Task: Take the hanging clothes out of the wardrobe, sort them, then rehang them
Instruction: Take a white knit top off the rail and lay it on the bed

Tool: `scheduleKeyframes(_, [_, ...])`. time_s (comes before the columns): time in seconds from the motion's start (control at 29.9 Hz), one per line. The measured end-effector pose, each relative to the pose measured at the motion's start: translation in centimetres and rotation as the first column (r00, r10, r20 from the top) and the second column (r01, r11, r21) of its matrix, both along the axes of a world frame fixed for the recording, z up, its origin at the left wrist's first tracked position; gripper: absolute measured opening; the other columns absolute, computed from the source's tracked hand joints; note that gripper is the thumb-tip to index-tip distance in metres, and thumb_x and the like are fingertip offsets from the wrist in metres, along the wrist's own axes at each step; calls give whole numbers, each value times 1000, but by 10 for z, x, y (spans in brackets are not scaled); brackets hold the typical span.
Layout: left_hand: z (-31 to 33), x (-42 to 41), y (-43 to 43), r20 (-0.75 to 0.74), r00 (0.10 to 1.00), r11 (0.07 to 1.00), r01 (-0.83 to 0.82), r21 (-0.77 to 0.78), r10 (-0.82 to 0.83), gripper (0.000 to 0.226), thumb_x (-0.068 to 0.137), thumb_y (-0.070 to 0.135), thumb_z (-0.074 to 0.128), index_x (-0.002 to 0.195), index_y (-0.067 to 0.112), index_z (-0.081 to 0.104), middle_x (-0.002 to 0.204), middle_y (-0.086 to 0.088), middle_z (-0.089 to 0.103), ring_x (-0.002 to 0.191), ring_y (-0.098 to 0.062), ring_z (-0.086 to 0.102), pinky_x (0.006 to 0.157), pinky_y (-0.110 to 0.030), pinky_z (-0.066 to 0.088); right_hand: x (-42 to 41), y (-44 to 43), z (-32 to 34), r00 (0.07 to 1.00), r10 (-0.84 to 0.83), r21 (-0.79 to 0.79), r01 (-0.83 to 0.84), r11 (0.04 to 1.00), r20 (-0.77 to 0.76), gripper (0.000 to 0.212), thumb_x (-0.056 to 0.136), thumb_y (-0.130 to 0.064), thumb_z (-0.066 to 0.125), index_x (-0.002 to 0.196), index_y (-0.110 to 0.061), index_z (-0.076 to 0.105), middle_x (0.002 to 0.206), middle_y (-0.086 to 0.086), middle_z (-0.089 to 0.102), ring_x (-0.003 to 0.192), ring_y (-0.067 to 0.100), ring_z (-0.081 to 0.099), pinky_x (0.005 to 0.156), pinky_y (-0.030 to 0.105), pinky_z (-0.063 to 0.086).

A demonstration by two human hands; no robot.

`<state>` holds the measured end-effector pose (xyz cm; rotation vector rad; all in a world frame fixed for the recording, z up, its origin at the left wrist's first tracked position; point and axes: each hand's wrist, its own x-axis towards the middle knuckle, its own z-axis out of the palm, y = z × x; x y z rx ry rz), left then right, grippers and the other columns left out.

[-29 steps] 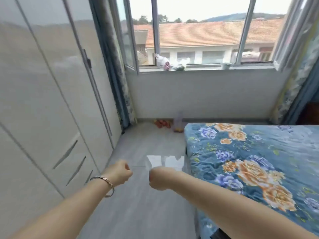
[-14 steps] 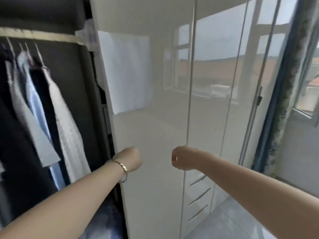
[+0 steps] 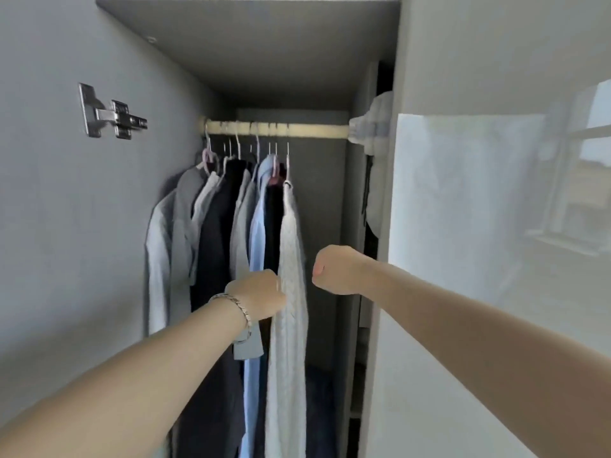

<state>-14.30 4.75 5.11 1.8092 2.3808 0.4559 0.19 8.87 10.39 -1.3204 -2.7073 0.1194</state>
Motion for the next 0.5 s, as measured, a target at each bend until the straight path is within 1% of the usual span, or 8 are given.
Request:
scheduleKeyframes(0.03, [7, -12, 3, -5, 999, 999, -41, 17, 41, 36, 85, 12, 43, 52, 14, 28, 53, -1, 34, 47, -15, 32, 48, -24, 25, -15, 10, 8, 995, -11, -8, 10, 1000, -95, 18, 94, -15, 42, 78, -8, 48, 85, 7, 49, 78, 23, 46, 68, 28, 39])
scheduleKeyframes(0.07, [14, -26, 6, -24, 997, 997, -67, 36, 68, 38, 87, 14, 43, 53, 15, 27, 53, 0, 33, 47, -15, 31, 48, -24, 24, -30, 19, 17, 991, -5, -9, 4, 1000, -136, 20, 93, -18, 44, 76, -10, 48, 85, 7, 50, 82, 24, 46, 70, 29, 38])
scheduleKeyframes(0.17, [38, -56, 10, -81, 984, 985, -149, 88, 157, 37, 89, 17, 43, 55, 15, 29, 52, 2, 35, 47, -13, 33, 47, -22, 25, -69, 53, 37, 930, -51, -24, 45, 999, -364, 36, 95, -24, 43, 62, -14, 36, 71, 4, 44, 81, 23, 46, 57, 26, 36])
scheduleKeyframes(0.23, [52, -75, 17, -92, 980, 977, -164, 135, 178, 36, 89, 18, 44, 55, 14, 33, 52, 2, 39, 48, -14, 38, 49, -21, 28, -90, 76, 52, 843, -100, -38, 94, 995, -528, 34, 96, -28, 43, 70, -7, 44, 82, 10, 51, 82, 25, 49, 61, 25, 37])
scheduleKeyframes(0.27, [59, -84, 20, -99, 979, 975, -161, 152, 177, 37, 89, 21, 44, 54, 15, 35, 51, 2, 41, 49, -15, 40, 49, -21, 30, -100, 88, 60, 802, -119, -55, 108, 993, -585, 30, 97, -28, 43, 82, -3, 51, 90, 13, 54, 85, 26, 52, 67, 26, 38])
scheduleKeyframes(0.33, [70, -99, 26, -101, 983, 981, -139, 135, 153, 37, 88, 27, 46, 53, 15, 40, 53, 2, 49, 51, -16, 48, 53, -21, 36, -119, 106, 72, 743, -165, -141, 95, 985, -649, 28, 97, -27, 42, 103, -4, 54, 91, 13, 58, 85, 28, 54, 73, 31, 43])
scheduleKeyframes(0.4, [79, -109, 32, -79, 991, 993, -102, 52, 106, 33, 87, 30, 46, 58, 15, 49, 60, 2, 60, 54, -15, 56, 59, -22, 44, -133, 117, 80, 690, -203, -228, 57, 972, -694, 20, 95, -24, 42, 100, -6, 50, 79, 10, 55, 80, 28, 55, 76, 36, 51])
scheduleKeyframes(0.5, [86, -119, 42, -5, 999, 997, -38, -73, 37, 24, 86, 29, 46, 74, 12, 58, 67, 2, 64, 55, -16, 61, 56, -20, 43, -148, 127, 89, 669, -278, -350, 28, 936, -689, 19, 95, -25, 42, 93, -8, 51, 74, 7, 51, 71, 21, 54, 63, 28, 47])
